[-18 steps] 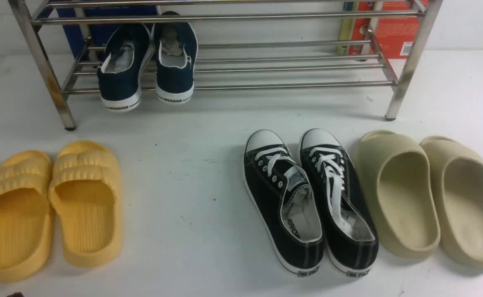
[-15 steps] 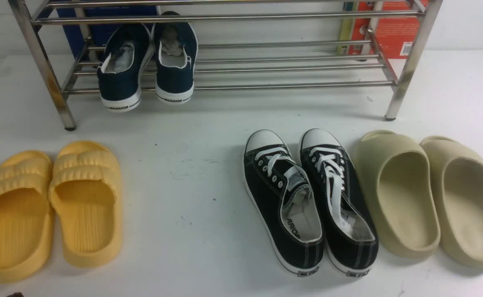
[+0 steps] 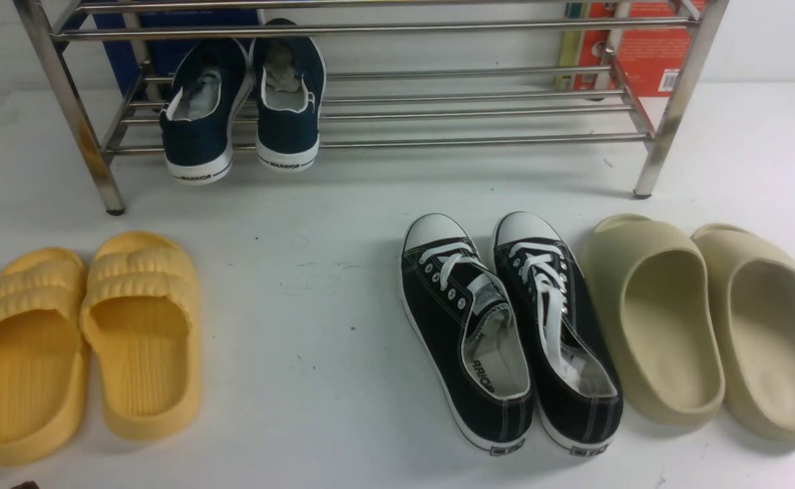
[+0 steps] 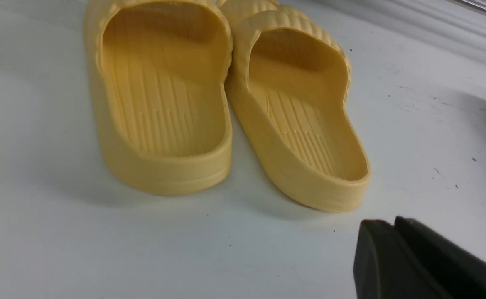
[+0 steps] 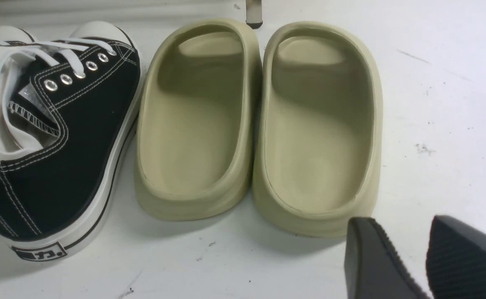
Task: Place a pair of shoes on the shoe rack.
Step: Use the right arm to grab the shoe closest to it, then use the right arm to put a shoe into the shoe rack
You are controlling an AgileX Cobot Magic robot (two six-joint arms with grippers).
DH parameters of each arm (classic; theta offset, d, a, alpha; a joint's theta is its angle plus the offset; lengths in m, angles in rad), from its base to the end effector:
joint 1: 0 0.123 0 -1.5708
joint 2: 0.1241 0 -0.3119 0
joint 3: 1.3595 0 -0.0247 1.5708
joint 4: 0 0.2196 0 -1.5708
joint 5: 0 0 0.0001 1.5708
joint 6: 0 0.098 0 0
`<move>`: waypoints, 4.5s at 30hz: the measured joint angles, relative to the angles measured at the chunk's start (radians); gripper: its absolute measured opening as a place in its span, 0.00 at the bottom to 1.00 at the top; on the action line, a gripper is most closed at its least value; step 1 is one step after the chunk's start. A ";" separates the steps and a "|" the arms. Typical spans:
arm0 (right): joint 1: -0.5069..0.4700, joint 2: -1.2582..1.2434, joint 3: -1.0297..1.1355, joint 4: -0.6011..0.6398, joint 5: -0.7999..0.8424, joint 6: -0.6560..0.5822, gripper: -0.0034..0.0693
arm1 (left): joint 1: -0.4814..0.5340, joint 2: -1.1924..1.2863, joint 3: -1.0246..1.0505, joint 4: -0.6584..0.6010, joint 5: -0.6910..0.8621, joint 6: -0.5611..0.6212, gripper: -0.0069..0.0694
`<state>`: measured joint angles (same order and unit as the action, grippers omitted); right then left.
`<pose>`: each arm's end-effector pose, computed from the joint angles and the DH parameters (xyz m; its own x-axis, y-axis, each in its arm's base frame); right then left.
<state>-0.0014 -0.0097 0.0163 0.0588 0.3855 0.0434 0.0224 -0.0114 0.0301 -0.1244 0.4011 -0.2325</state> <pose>0.0005 0.0022 0.1715 -0.3001 0.0981 -0.9488 0.0097 0.9950 0.0998 0.0002 -0.0048 0.1660 -0.3125 -0.3469 -0.8843 -0.0881 0.9375 -0.3366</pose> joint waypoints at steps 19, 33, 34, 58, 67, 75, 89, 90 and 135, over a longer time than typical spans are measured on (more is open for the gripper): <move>0.000 0.000 0.008 0.118 -0.054 0.088 0.38 | 0.000 0.000 0.000 0.000 0.000 0.000 0.16; 0.034 0.109 -0.199 0.457 0.112 0.188 0.30 | 0.000 0.000 0.000 0.000 0.000 0.000 0.16; 0.040 0.185 -0.287 0.434 0.216 0.135 0.27 | 0.000 0.000 0.000 0.000 0.000 0.000 0.16; 0.623 1.407 -1.089 -0.151 0.582 0.293 0.31 | 0.000 0.000 0.000 0.001 0.000 -0.001 0.19; 0.629 1.640 -1.099 -0.249 0.406 0.384 0.72 | 0.000 0.000 0.000 0.001 0.000 -0.001 0.21; 0.580 1.755 -1.099 -0.214 0.384 0.390 0.53 | 0.000 0.000 0.000 0.001 0.000 -0.001 0.21; 0.574 1.682 -1.101 -0.165 0.448 0.396 0.07 | 0.000 0.000 0.000 0.001 0.000 -0.001 0.23; 0.574 1.670 -1.100 -0.165 0.452 0.396 0.07 | 0.000 0.000 0.000 0.001 0.000 -0.001 0.23; 0.251 2.241 -2.106 0.193 0.488 0.161 0.08 | 0.000 0.000 0.000 0.001 0.000 -0.001 0.26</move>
<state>0.2497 2.2318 -2.0892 0.2515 0.8736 0.2043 0.0224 -0.0114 0.0301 -0.1236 0.4014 -0.2334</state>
